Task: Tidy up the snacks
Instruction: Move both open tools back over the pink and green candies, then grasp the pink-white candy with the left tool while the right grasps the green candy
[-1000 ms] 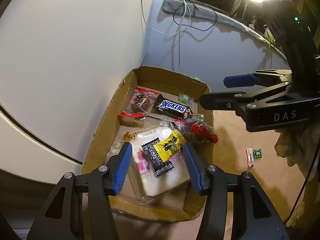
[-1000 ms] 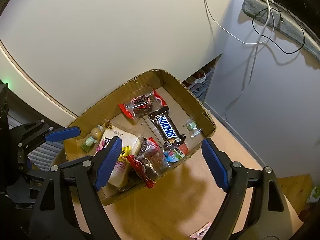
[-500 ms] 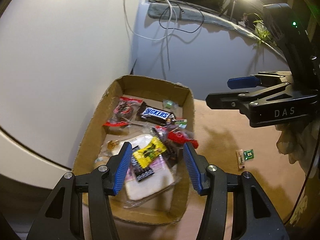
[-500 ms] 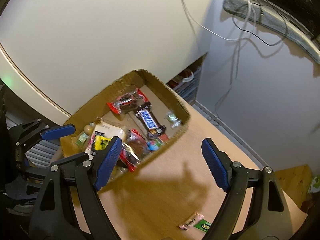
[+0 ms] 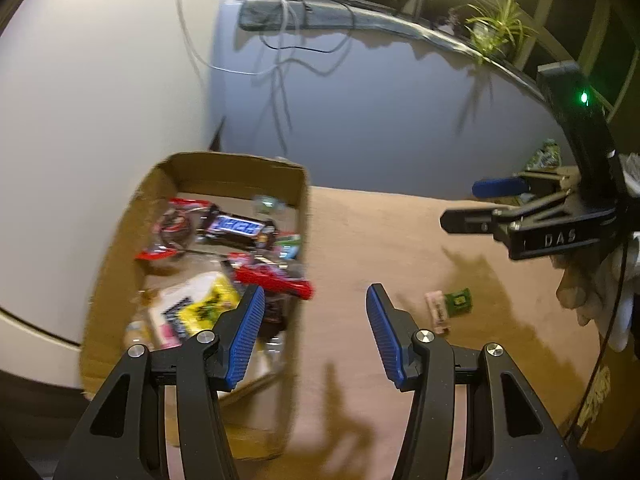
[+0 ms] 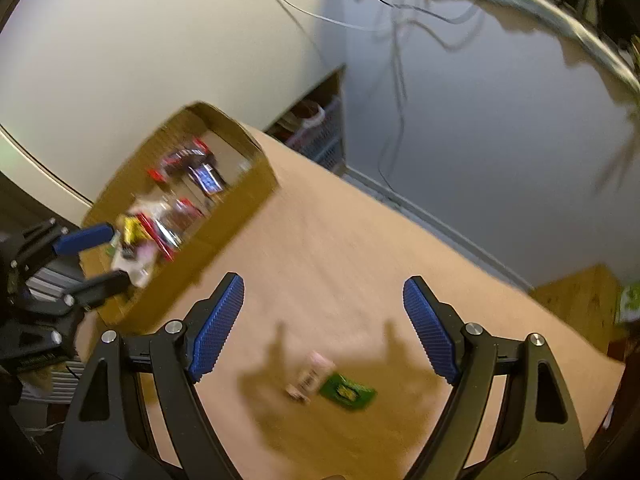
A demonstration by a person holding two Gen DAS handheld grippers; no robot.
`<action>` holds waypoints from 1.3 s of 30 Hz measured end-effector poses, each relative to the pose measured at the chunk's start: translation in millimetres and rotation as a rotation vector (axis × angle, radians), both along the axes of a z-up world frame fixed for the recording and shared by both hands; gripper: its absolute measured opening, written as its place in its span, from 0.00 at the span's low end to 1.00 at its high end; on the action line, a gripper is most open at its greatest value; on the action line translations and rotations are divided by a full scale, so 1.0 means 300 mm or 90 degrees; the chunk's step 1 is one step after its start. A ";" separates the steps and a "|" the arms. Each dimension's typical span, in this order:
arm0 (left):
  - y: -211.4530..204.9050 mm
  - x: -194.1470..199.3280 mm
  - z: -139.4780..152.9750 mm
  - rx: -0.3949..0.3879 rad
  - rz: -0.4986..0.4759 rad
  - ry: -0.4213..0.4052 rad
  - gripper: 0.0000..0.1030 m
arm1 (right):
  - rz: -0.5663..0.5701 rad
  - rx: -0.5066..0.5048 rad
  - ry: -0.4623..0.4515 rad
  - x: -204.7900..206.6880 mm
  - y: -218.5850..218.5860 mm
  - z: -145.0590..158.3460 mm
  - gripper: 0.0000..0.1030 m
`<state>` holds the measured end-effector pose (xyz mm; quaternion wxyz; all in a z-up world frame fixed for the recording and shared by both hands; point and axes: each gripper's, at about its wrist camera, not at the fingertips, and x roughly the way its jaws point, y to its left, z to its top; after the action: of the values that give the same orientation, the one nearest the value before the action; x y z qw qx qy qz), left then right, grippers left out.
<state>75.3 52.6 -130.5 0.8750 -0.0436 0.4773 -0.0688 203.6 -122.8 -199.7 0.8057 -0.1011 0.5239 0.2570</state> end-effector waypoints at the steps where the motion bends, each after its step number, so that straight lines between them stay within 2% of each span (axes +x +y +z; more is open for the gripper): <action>1: -0.015 0.000 -0.002 -0.004 -0.006 0.002 0.51 | -0.005 -0.002 0.004 -0.008 -0.021 -0.011 0.82; 5: -0.088 -0.003 -0.023 -0.022 -0.035 0.016 0.51 | -0.017 -0.023 0.016 -0.049 -0.110 -0.068 0.82; 10: -0.194 -0.009 -0.076 -0.046 -0.076 0.050 0.51 | 0.023 -0.049 0.034 -0.102 -0.178 -0.131 0.80; 12: -0.233 -0.011 -0.098 -0.054 -0.089 0.064 0.50 | 0.055 -0.063 0.039 -0.125 -0.192 -0.152 0.69; 15: -0.297 -0.007 -0.138 -0.071 -0.108 0.089 0.46 | 0.097 -0.081 0.046 -0.153 -0.190 -0.180 0.60; 20: -0.369 0.013 -0.208 -0.085 -0.120 0.123 0.36 | 0.156 -0.090 0.049 -0.176 -0.177 -0.225 0.55; 22: -0.380 0.026 -0.233 -0.093 -0.113 0.135 0.31 | 0.170 -0.091 0.049 -0.176 -0.176 -0.240 0.50; 24: -0.384 0.033 -0.249 -0.092 -0.105 0.138 0.31 | 0.184 -0.096 0.050 -0.169 -0.170 -0.258 0.43; 35: -0.403 0.038 -0.286 -0.079 -0.084 0.140 0.31 | 0.251 -0.103 0.036 -0.169 -0.127 -0.296 0.43; 39: -0.416 0.032 -0.286 -0.070 -0.083 0.139 0.27 | 0.265 -0.108 0.028 -0.177 -0.115 -0.306 0.43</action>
<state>85.0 -72.1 -216.4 0.8078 -0.0680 0.5670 -0.1463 150.5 -157.2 -291.5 0.7124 -0.2688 0.5287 0.3751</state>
